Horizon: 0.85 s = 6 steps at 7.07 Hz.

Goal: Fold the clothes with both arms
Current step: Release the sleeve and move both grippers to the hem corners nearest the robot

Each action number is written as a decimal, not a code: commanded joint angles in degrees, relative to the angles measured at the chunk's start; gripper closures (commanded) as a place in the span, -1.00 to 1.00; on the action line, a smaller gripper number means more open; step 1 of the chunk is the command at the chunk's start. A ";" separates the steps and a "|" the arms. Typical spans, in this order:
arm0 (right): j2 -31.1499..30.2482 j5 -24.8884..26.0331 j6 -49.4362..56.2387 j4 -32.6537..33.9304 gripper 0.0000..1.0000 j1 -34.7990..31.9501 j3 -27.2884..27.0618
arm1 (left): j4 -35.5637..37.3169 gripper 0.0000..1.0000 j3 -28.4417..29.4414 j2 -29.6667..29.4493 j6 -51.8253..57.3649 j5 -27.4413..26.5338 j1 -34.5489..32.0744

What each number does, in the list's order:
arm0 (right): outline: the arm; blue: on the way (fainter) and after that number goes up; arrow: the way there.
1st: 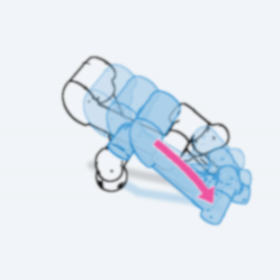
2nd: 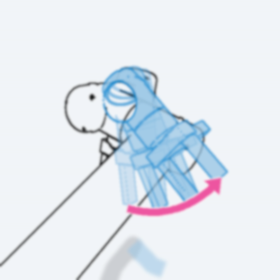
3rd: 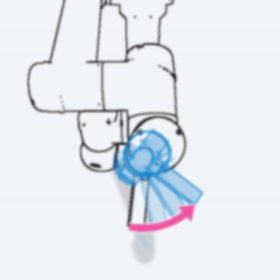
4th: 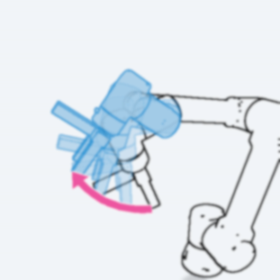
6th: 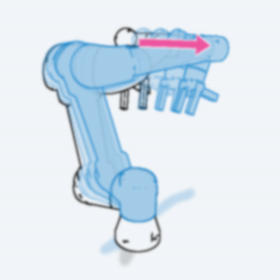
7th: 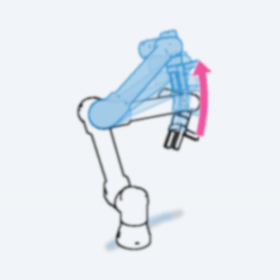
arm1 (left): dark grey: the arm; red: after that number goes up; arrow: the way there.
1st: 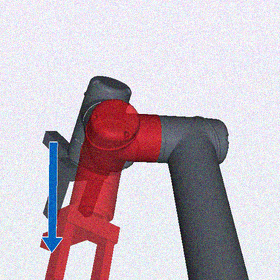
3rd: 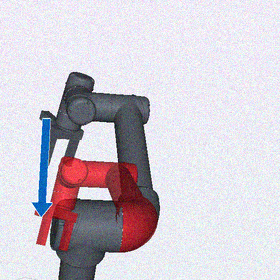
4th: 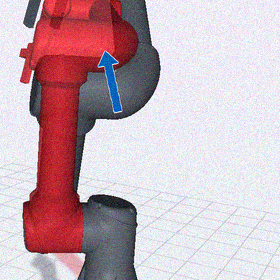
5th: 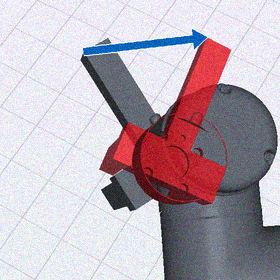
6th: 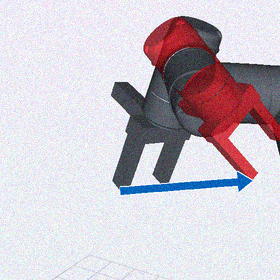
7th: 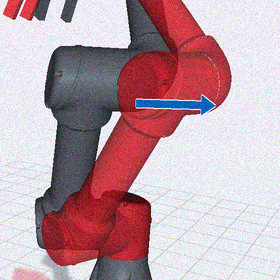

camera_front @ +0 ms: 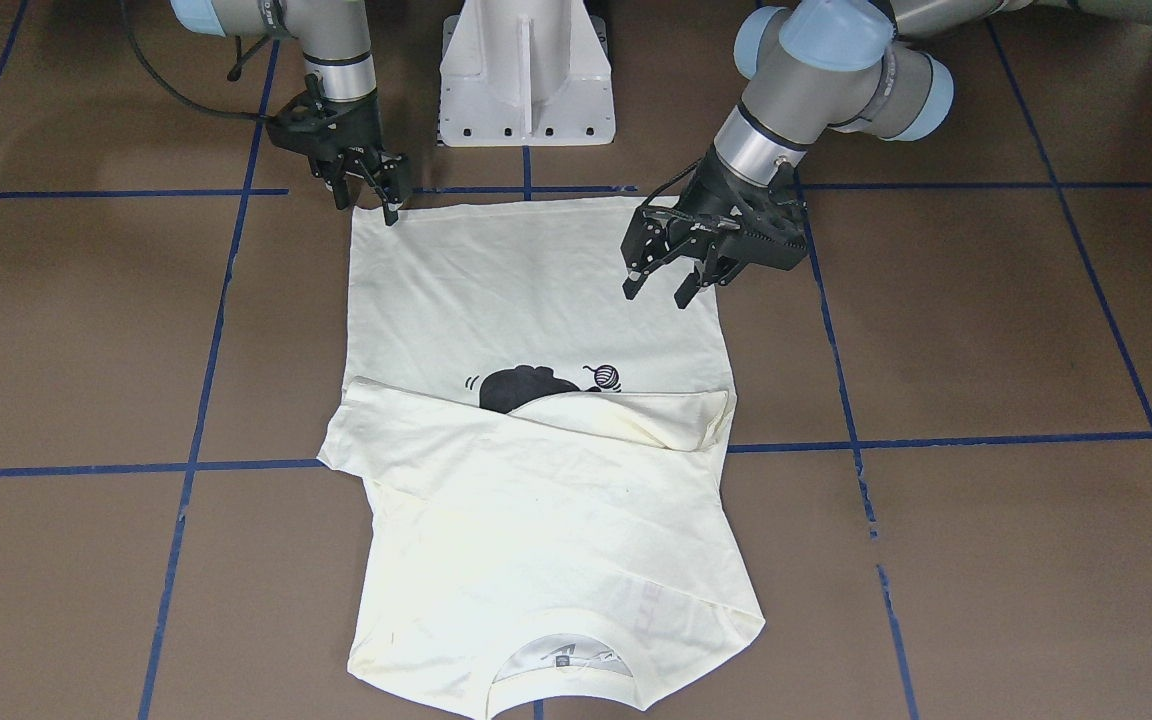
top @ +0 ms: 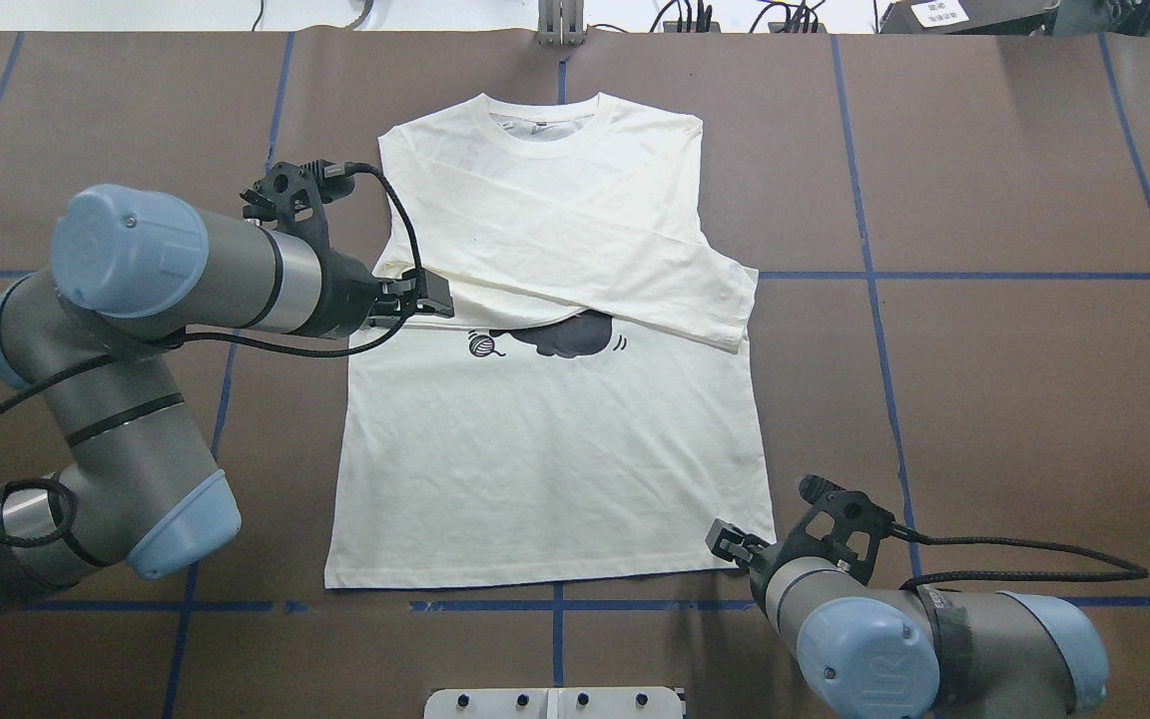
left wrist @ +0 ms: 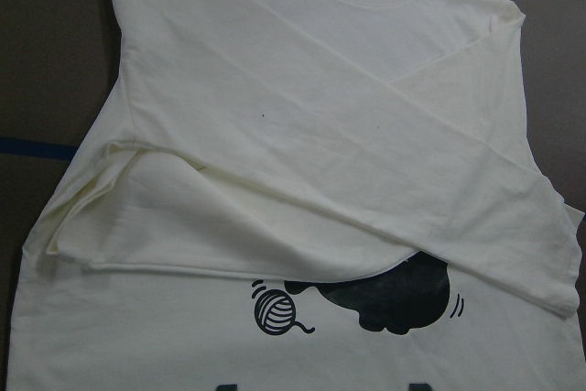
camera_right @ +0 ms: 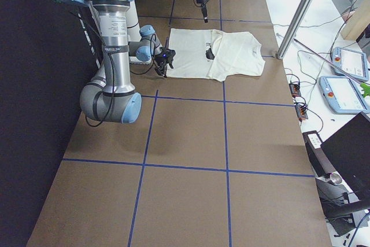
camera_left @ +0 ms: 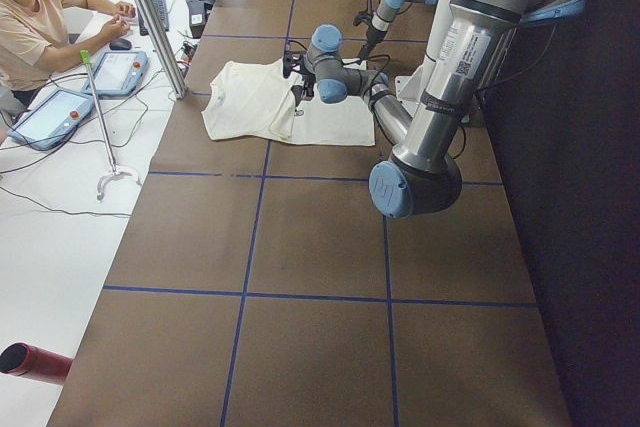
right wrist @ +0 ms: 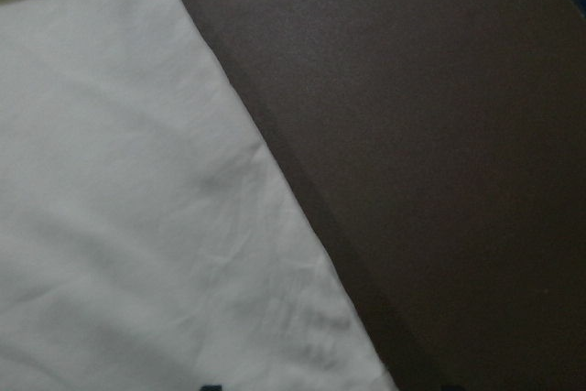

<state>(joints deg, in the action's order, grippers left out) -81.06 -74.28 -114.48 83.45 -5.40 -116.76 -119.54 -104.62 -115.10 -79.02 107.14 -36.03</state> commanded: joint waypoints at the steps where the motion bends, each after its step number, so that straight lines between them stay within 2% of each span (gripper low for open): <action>1: -0.77 0.02 -0.30 0.05 0.14 0.48 0.31 | 0.01 -0.41 -0.06 -0.30 -1.04 0.00 0.09; 2: -1.47 -0.16 -0.21 0.05 0.99 0.74 0.04 | 0.01 -0.41 0.03 -0.39 -1.39 0.00 0.09; 6: -0.86 -0.42 0.40 0.05 1.00 1.01 -2.24 | 0.09 -0.43 0.20 -0.21 -1.40 -0.09 0.17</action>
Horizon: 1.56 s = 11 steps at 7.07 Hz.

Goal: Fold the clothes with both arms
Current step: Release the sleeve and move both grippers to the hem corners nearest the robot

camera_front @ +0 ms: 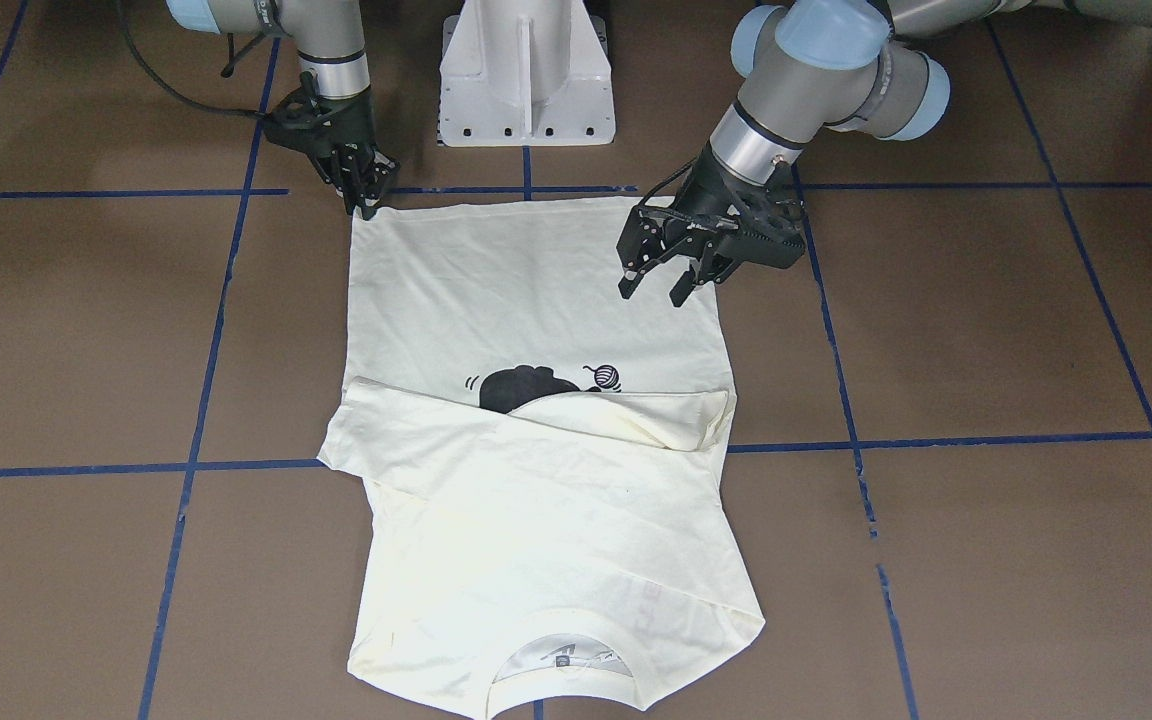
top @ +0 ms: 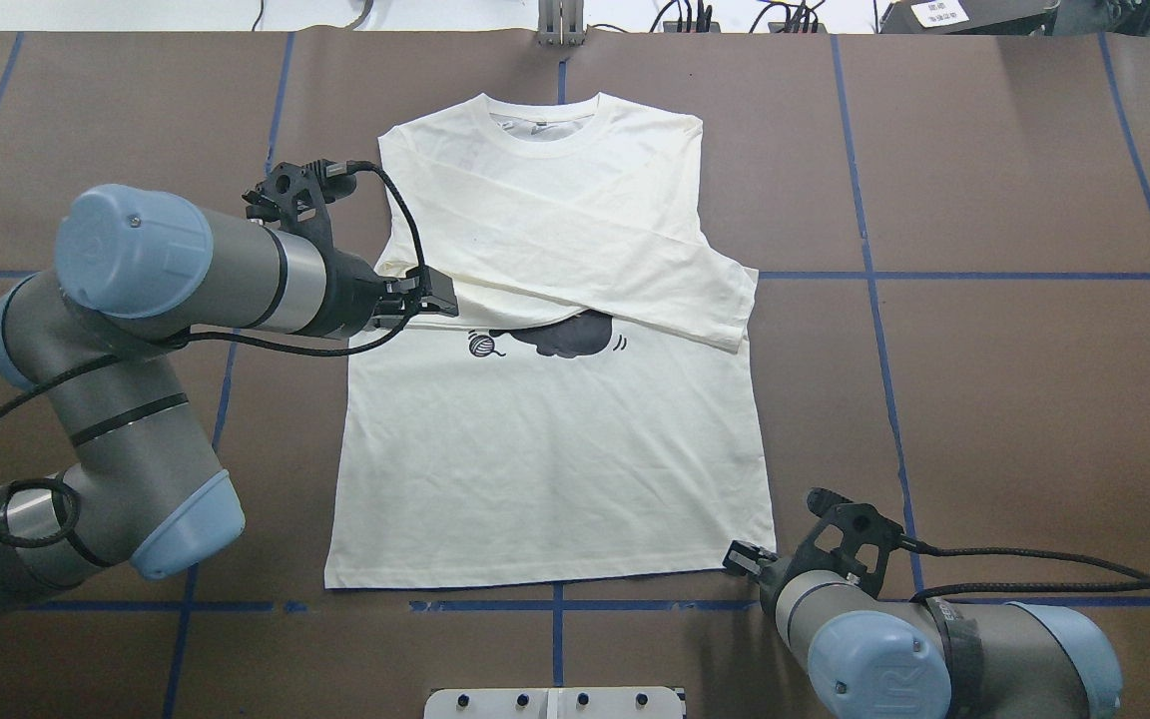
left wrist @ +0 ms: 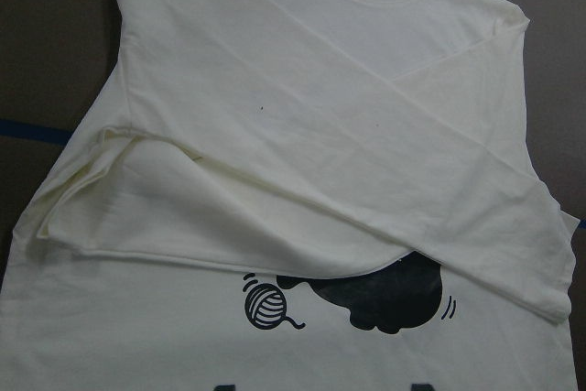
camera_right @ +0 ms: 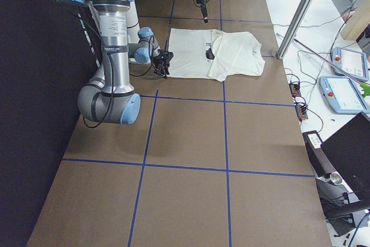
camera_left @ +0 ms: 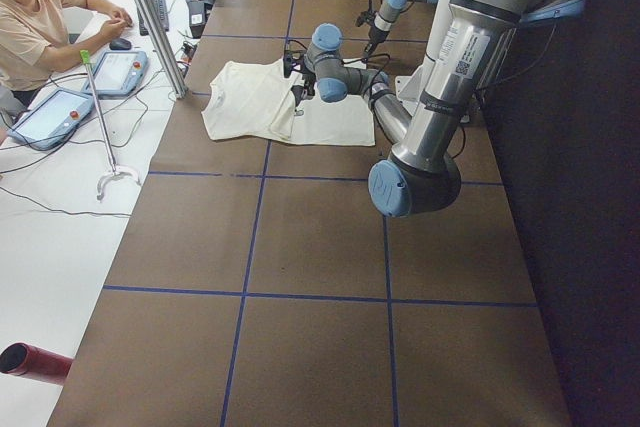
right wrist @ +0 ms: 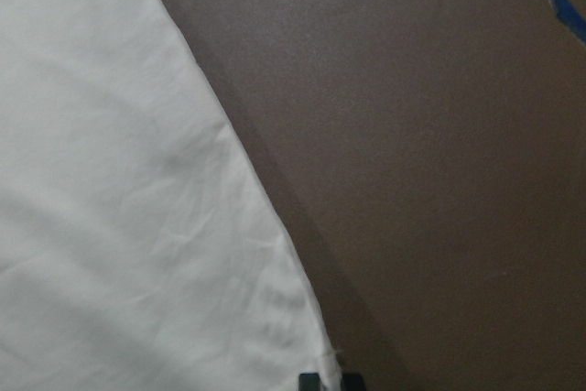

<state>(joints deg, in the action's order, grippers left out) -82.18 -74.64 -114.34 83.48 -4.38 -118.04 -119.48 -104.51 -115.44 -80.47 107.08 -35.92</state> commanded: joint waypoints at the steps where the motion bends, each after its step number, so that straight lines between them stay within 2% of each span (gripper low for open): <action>1: 0.01 -0.07 0.35 0.02 1.00 0.24 -0.27 | 0.03 -0.44 0.10 0.22 -0.04 -0.12 0.06; 2: 0.53 -0.07 0.35 -0.07 1.00 -0.10 -1.13 | 0.03 -0.44 0.10 0.22 -1.17 -0.12 0.15; 3: 0.53 0.02 0.26 -0.07 1.00 -0.11 -4.97 | 0.38 -0.44 -0.42 0.57 -6.05 -2.21 0.58; 4: 0.01 -0.07 0.26 -0.07 1.00 -0.28 -7.09 | 0.56 -0.44 -2.43 4.92 -12.28 -9.45 5.46; 5: -0.08 -0.07 0.35 -0.07 1.00 -0.37 -7.20 | 0.91 -0.43 -3.23 8.79 -16.60 -18.05 13.43; 6: -0.34 -0.07 0.35 -0.07 1.00 -0.46 -7.20 | 2.83 -0.42 -6.72 10.92 -18.48 -15.70 14.72; 7: -0.17 -0.07 0.35 -0.07 1.00 -0.37 -7.20 | 11.89 -0.41 -8.23 11.55 -18.76 -13.85 15.87; 9: 0.09 -0.07 0.26 -0.07 1.00 -0.20 -6.94 | 16.62 -0.35 -8.43 12.52 -19.28 -14.00 19.99; 10: 0.18 -0.07 0.26 -0.07 1.00 -0.19 -6.85 | 20.82 -0.21 -10.69 12.44 -20.07 -13.57 20.10; 11: 0.10 -0.07 0.26 -0.07 1.00 -0.19 -6.76 | 21.91 -0.20 -10.54 12.52 -20.16 -12.35 20.53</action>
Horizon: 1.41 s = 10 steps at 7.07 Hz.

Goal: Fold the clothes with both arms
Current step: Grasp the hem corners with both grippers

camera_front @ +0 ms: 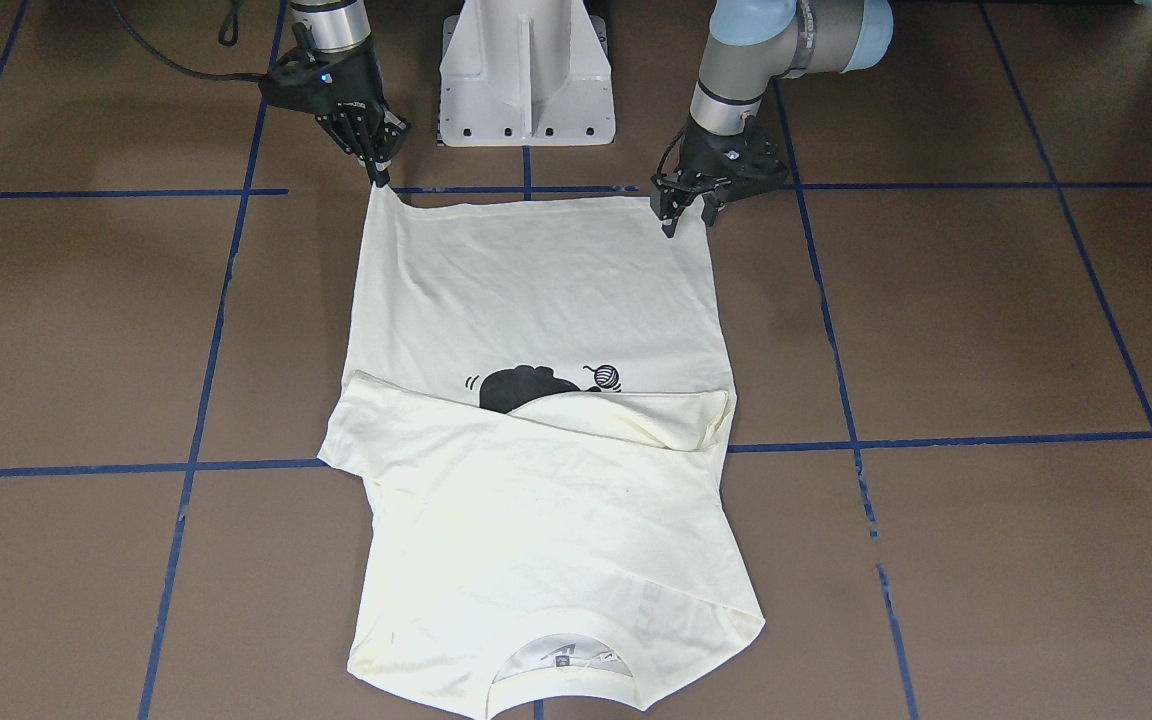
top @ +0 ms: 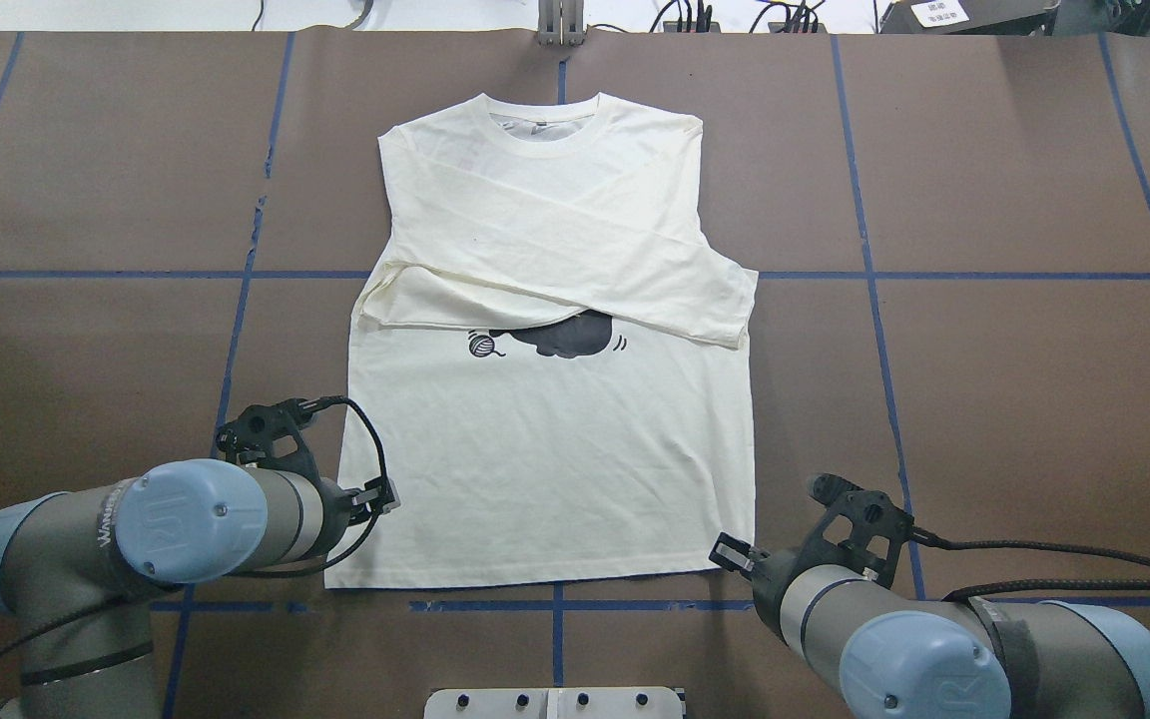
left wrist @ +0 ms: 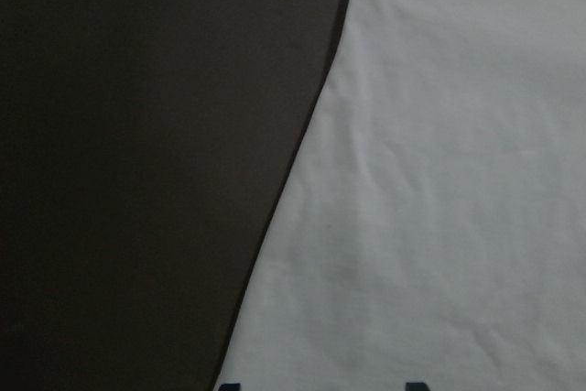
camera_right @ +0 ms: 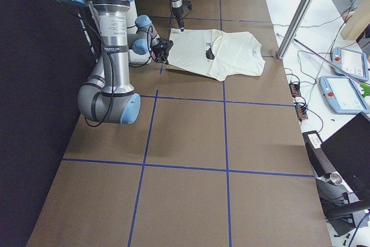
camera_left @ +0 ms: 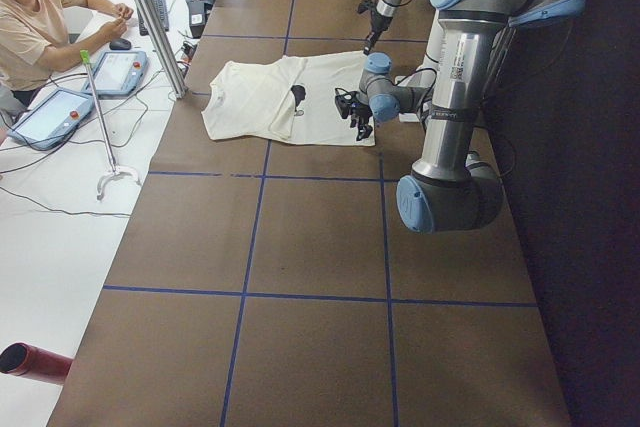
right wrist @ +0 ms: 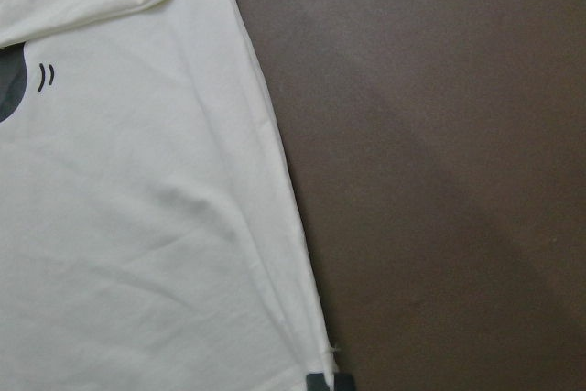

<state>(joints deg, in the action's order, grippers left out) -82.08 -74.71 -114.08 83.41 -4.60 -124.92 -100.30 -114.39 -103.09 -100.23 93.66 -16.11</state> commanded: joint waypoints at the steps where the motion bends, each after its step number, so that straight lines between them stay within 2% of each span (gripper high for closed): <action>1: -0.09 0.00 0.00 0.00 1.00 0.03 0.12 | 2.83 -0.20 -0.13 0.43 -0.49 2.56 1.25; 4: 0.08 0.26 -0.27 0.00 1.00 0.03 0.03 | 3.18 -0.10 0.49 0.43 -3.04 4.77 2.57; 5: 0.17 0.26 -0.44 0.00 1.00 0.03 0.03 | 3.18 -0.01 0.40 0.43 -3.21 4.86 2.57; 6: 0.17 0.44 -0.53 0.00 1.00 0.11 -0.06 | 3.71 0.69 0.31 0.43 -3.65 4.86 2.66; 7: 0.08 0.44 -0.53 -0.09 1.00 0.11 -0.06 | 4.32 1.00 0.31 0.43 -3.65 4.77 2.66; 10: -0.27 0.35 -0.53 -0.09 1.00 0.90 -0.50 | 10.19 1.00 -5.82 -0.18 -3.65 4.95 3.97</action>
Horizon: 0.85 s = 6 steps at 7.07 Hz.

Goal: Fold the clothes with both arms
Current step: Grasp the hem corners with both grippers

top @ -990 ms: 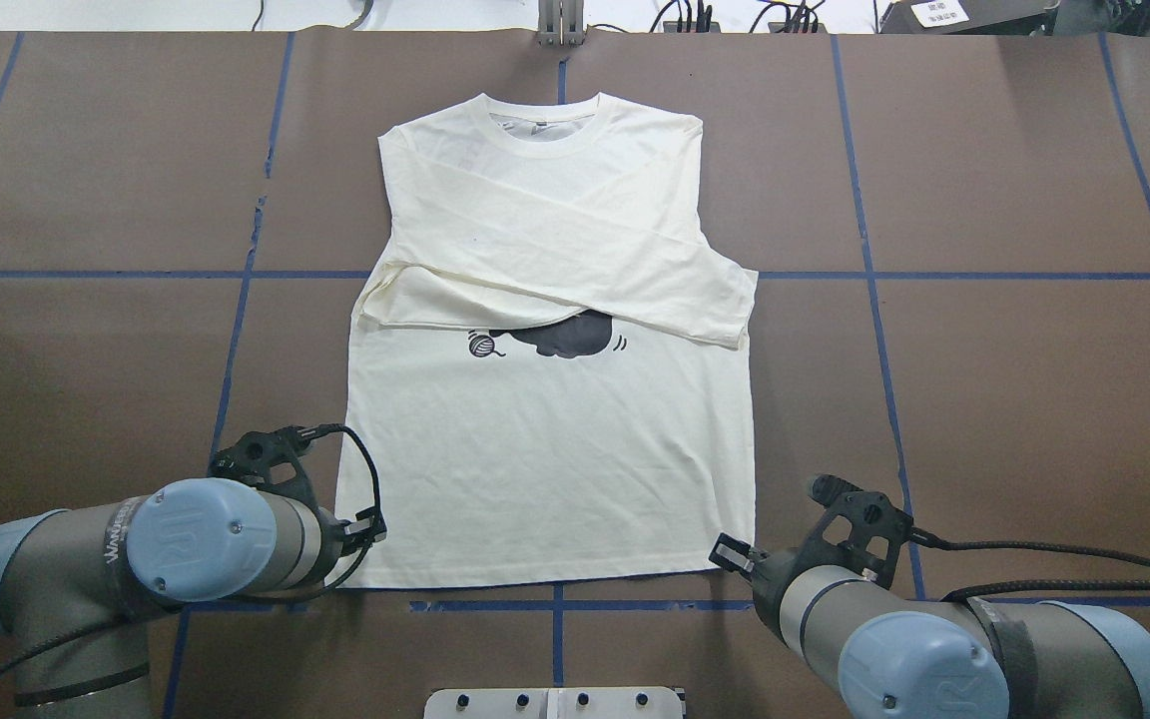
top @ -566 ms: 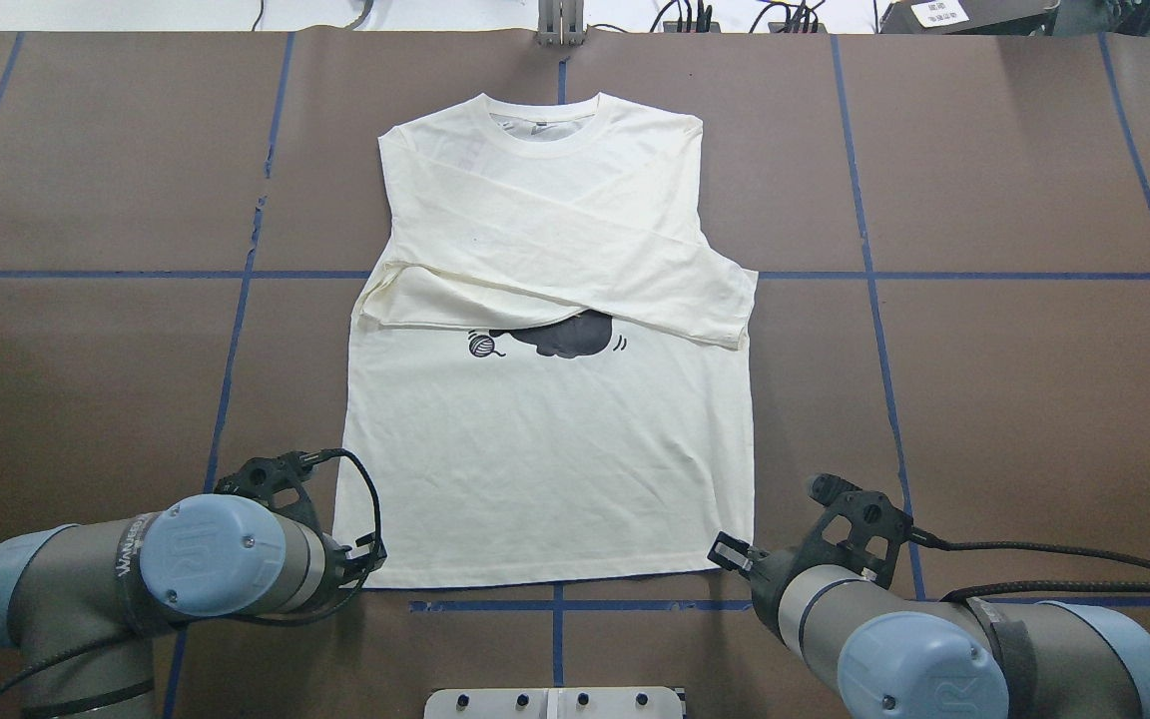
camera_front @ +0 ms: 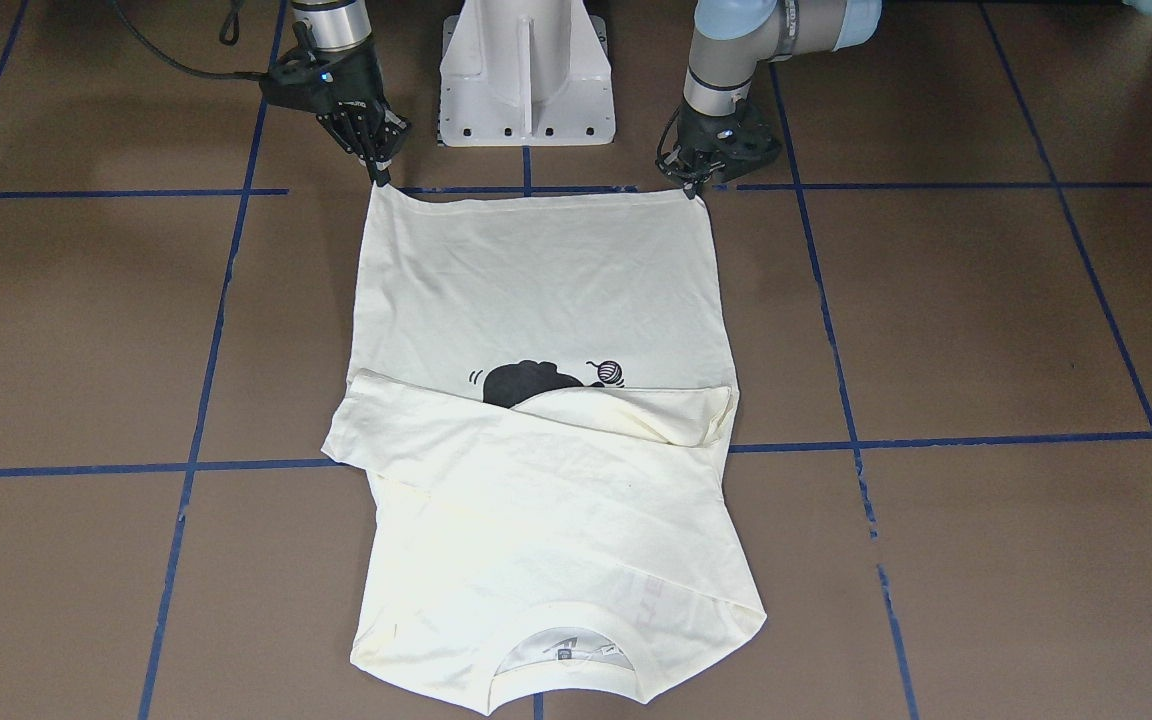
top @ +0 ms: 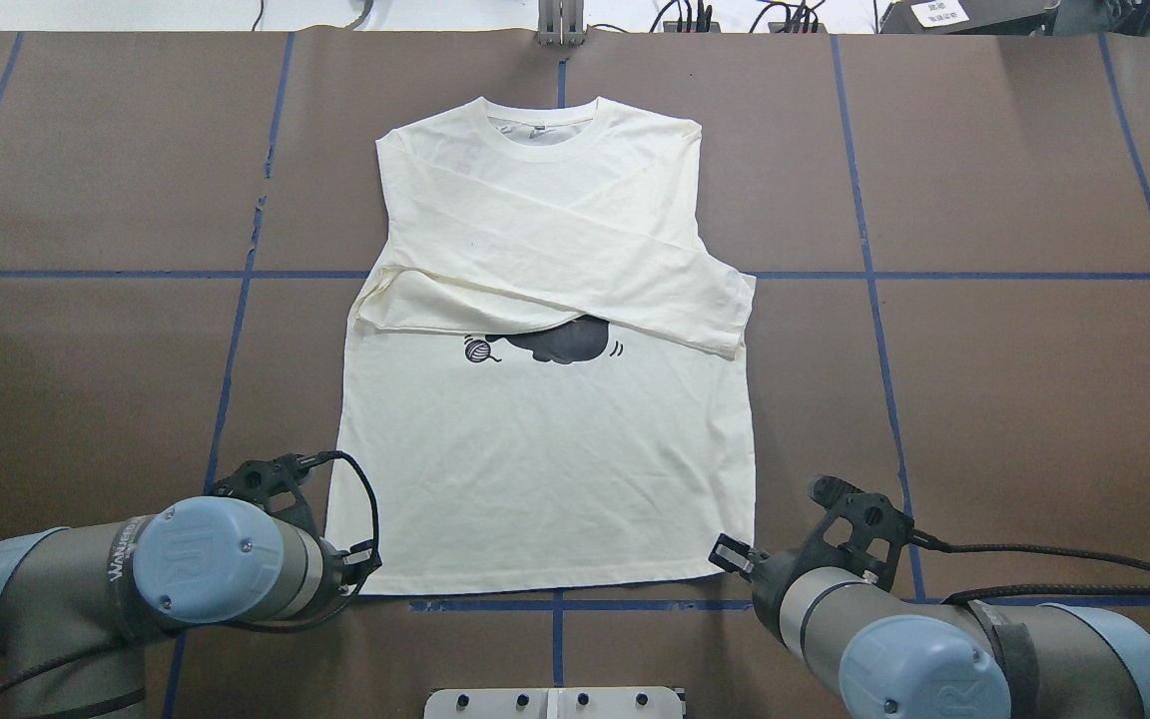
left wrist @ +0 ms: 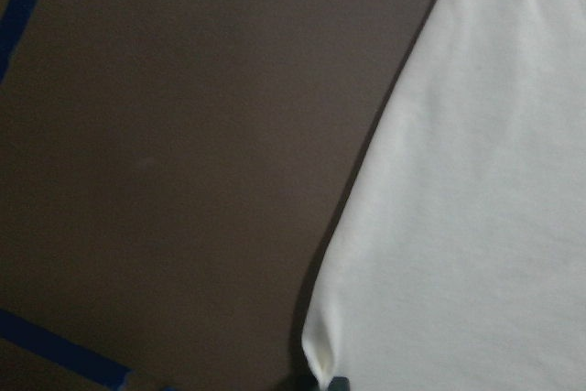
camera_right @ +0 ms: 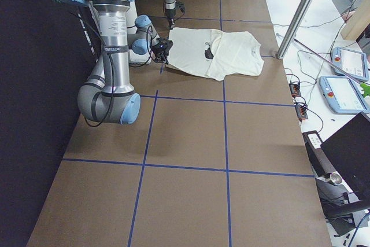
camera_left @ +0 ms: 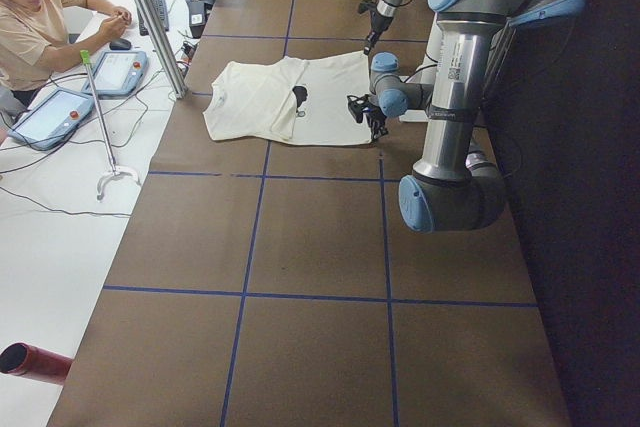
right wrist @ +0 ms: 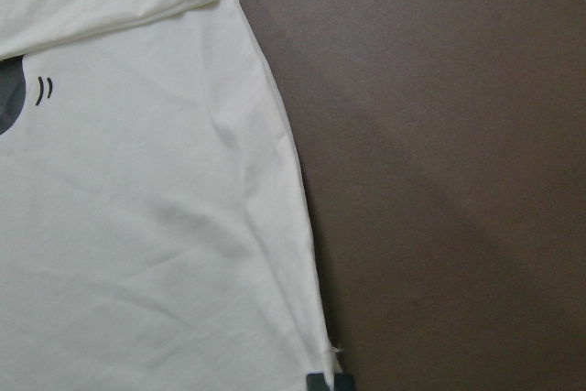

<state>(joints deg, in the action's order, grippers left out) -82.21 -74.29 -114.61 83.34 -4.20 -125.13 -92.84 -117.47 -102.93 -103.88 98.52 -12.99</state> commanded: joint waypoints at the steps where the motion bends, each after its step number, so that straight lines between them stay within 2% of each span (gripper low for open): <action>1: -1.36 -0.07 -0.09 -0.02 1.00 2.25 -2.03 | 3.10 1.00 -4.85 -0.34 -0.18 0.01 1.90; 3: -9.86 -0.07 -0.87 0.06 1.00 8.39 -11.41 | 3.36 1.00 -9.23 -0.52 -1.68 0.01 3.58; 5: -10.25 0.02 -1.32 0.06 1.00 8.77 -13.29 | 5.56 1.00 -14.00 -0.60 -1.59 0.01 3.41; 6: -9.73 0.02 -1.15 0.06 1.00 6.07 -13.82 | 5.56 1.00 -14.54 -0.78 -1.07 -0.08 3.15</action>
<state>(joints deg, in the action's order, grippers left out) -92.10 -74.32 -115.77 83.40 3.77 -137.80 -87.67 -130.39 -103.55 -105.35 98.51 -9.65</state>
